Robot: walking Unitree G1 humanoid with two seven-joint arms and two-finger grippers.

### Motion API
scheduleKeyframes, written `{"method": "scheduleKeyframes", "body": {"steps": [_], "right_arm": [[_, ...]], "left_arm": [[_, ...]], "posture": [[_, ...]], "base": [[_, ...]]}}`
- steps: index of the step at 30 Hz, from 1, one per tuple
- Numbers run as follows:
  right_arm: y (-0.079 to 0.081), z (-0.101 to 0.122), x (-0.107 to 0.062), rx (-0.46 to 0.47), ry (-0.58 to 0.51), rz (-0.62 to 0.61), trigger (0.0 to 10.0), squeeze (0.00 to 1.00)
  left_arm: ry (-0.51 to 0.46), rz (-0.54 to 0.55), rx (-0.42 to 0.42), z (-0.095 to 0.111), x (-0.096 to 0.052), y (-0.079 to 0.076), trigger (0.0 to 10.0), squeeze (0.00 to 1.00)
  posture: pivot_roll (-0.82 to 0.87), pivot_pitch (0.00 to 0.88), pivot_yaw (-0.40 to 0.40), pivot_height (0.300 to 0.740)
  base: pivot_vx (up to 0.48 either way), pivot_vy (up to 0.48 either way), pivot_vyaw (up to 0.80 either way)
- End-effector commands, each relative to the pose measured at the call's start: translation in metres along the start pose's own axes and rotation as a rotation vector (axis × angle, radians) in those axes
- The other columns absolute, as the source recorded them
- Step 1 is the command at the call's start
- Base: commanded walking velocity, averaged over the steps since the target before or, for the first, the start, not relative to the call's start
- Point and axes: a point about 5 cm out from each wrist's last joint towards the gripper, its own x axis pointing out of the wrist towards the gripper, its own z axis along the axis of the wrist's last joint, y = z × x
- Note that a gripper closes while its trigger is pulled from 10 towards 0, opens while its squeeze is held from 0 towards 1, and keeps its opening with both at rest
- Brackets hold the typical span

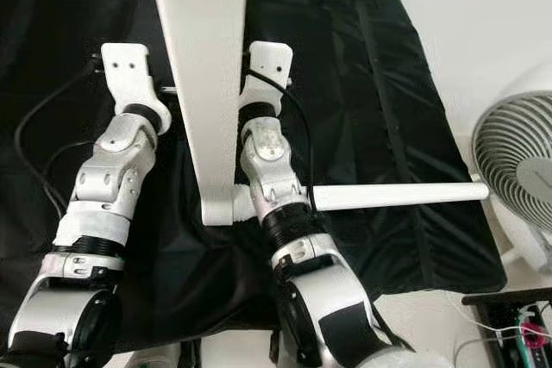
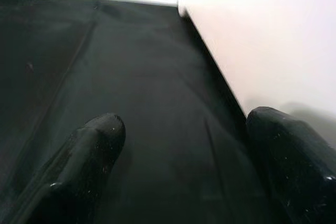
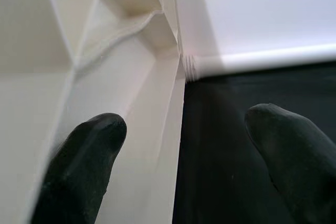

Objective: Building children table

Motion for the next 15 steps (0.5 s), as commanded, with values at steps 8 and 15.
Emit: {"method": "scheduleKeyframes", "body": {"steps": [8,15], "right_arm": [[0.0011,-0.0024,-0.0017,-0.004,0.009,0.007,10.0,0.00],[0.0012,-0.0026,-0.0016,-0.002,0.009,0.010,10.0,0.00]], "left_arm": [[0.019,-0.024,0.001,-0.0039,-0.0010,-0.0054,10.0,0.00],[0.020,-0.018,0.000,-0.0037,-0.0007,-0.0043,10.0,0.00]], "posture": [[0.05,0.322,-0.049,0.740],[0.05,0.323,-0.049,0.740]], "base": [[0.000,0.408,0.00],[0.000,0.448,0.00]]}}
